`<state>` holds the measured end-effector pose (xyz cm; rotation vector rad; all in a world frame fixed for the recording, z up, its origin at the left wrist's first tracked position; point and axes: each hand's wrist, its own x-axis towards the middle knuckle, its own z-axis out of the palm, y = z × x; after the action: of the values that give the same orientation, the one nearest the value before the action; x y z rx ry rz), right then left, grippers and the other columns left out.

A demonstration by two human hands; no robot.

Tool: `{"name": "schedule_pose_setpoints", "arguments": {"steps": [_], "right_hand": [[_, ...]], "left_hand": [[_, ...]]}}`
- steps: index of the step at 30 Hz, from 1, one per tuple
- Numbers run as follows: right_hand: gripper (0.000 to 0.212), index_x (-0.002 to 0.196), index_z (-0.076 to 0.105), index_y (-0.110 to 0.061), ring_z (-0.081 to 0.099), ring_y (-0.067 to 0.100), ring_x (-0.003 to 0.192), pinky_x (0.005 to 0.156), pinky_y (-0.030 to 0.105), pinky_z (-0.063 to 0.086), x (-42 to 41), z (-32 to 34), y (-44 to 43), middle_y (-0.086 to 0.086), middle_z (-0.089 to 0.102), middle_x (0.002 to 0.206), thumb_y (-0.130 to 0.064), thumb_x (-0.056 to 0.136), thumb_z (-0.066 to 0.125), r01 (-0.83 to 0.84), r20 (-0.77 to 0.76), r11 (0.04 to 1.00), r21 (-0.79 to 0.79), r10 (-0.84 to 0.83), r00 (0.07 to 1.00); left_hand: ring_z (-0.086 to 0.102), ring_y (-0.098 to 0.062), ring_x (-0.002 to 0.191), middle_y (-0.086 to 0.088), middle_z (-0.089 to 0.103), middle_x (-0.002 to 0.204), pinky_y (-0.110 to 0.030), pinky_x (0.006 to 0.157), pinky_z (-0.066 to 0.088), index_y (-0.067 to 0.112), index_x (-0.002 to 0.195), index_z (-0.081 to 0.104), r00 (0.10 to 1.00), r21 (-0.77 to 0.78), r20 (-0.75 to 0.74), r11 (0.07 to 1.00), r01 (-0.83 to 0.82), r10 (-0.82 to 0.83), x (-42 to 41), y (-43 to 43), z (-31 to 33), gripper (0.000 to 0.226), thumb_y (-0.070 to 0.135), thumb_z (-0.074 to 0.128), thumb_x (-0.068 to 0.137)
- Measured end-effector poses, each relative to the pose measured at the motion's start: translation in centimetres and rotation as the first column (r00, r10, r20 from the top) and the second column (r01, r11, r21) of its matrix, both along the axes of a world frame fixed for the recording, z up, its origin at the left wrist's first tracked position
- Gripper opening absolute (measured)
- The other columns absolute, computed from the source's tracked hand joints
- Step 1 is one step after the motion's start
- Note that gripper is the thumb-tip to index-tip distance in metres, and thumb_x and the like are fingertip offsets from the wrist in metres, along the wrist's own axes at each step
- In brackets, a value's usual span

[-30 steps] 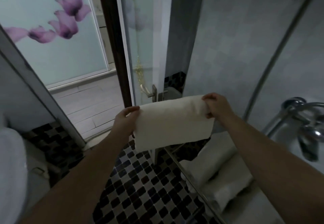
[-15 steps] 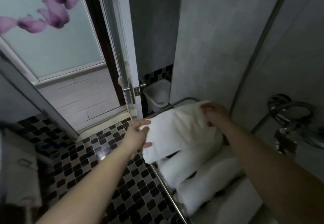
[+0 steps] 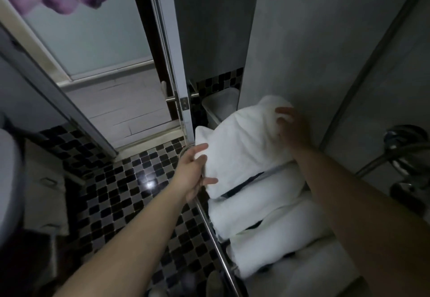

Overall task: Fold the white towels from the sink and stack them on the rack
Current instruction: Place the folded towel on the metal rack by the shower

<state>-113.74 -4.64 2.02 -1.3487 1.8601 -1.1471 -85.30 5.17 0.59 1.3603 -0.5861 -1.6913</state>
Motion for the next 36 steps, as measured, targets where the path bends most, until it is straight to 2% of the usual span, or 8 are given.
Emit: {"name": "schedule_pose_setpoints", "arguments": {"steps": [2,6,13,17,23,28,32,36], "right_hand": [[0.031,0.114,0.071,-0.006,0.067,0.019,0.098,0.088,0.035,0.055,-0.6,-0.8,0.1,0.012,0.067,0.118,0.003,0.090,0.053,-0.051,-0.072,0.998,0.044,0.054,0.996],[0.035,0.129,0.057,0.007,0.060,0.009,0.065,0.047,0.014,0.046,-1.2,-3.8,1.6,0.022,0.063,0.114,0.012,0.095,0.049,-0.147,0.132,0.946,0.291,0.112,0.985],[0.041,0.104,0.067,-0.043,0.061,0.020,0.073,0.067,0.033,0.054,-0.1,-5.1,1.4,-0.004,0.064,0.100,-0.007,0.086,0.056,-0.068,0.178,0.935,0.348,0.005,0.984],[0.033,0.102,0.068,-0.042,0.059,0.016,0.061,0.041,0.014,0.042,0.3,-4.8,0.3,-0.012,0.065,0.088,-0.014,0.087,0.060,-0.055,0.189,0.946,0.320,-0.007,0.982],[0.030,0.110,0.065,-0.031,0.064,0.029,0.098,0.082,0.043,0.059,-0.7,-7.2,1.0,0.004,0.061,0.120,-0.010,0.091,0.058,-0.007,0.099,0.922,0.388,-0.034,0.995],[0.030,0.111,0.065,-0.030,0.065,0.026,0.096,0.075,0.038,0.059,-1.3,-7.1,1.0,0.001,0.061,0.124,-0.009,0.091,0.057,0.001,0.132,0.955,0.298,-0.042,0.990],[0.040,0.119,0.065,-0.021,0.060,0.031,0.114,0.088,0.031,0.051,-1.6,-7.8,0.8,0.008,0.058,0.133,0.001,0.089,0.050,0.011,0.021,0.927,0.376,-0.021,1.000],[0.054,0.130,0.059,-0.025,0.051,0.031,0.126,0.101,0.042,0.049,-1.8,-7.7,1.0,0.009,0.047,0.143,0.000,0.082,0.051,-0.034,-0.314,0.917,0.398,0.171,0.934]], "left_hand": [[0.068,-0.034,0.104,-0.009,0.062,0.125,-0.049,0.071,0.062,0.032,0.116,0.065,1.000,0.068,0.003,0.998,0.006,-0.006,-0.5,0.7,-1.4,0.025,0.015,0.053,0.101],[0.066,-0.031,0.105,-0.004,0.063,0.124,-0.042,0.069,0.062,0.035,0.118,0.063,0.994,0.164,0.109,0.986,0.013,-0.031,-1.0,2.0,-4.2,0.025,0.019,0.061,0.098],[0.067,-0.026,0.094,0.004,0.057,0.116,-0.040,0.069,0.063,0.036,0.128,0.061,0.959,0.049,0.279,0.997,-0.058,0.042,0.2,1.2,-5.2,0.035,0.019,0.061,0.098],[0.066,-0.026,0.094,0.005,0.054,0.108,-0.045,0.072,0.063,0.034,0.126,0.063,0.956,0.085,0.287,0.993,-0.084,0.057,0.1,0.5,-5.2,0.035,0.017,0.063,0.096],[0.069,-0.026,0.089,-0.004,0.065,0.099,-0.044,0.078,0.063,0.027,0.127,0.062,0.922,0.110,0.385,0.994,-0.001,-0.042,-0.4,0.6,-6.3,0.037,0.012,0.065,0.093],[0.072,-0.033,0.090,-0.007,0.069,0.094,-0.048,0.083,0.060,0.026,0.130,0.061,0.895,0.059,0.442,0.998,0.039,-0.061,-0.9,0.4,-6.6,0.039,0.016,0.067,0.093],[0.068,-0.013,0.077,0.013,0.060,0.101,-0.027,0.064,0.059,0.035,0.129,0.061,0.578,0.065,0.794,0.973,0.221,-0.185,-0.8,0.0,-6.8,0.039,0.029,0.064,0.091],[0.046,-0.009,0.093,0.001,0.046,0.118,-0.023,0.081,0.043,0.033,0.128,0.063,0.254,0.091,0.950,0.939,0.331,-0.182,-1.3,-0.4,-7.2,0.044,0.047,0.066,0.086]]}}
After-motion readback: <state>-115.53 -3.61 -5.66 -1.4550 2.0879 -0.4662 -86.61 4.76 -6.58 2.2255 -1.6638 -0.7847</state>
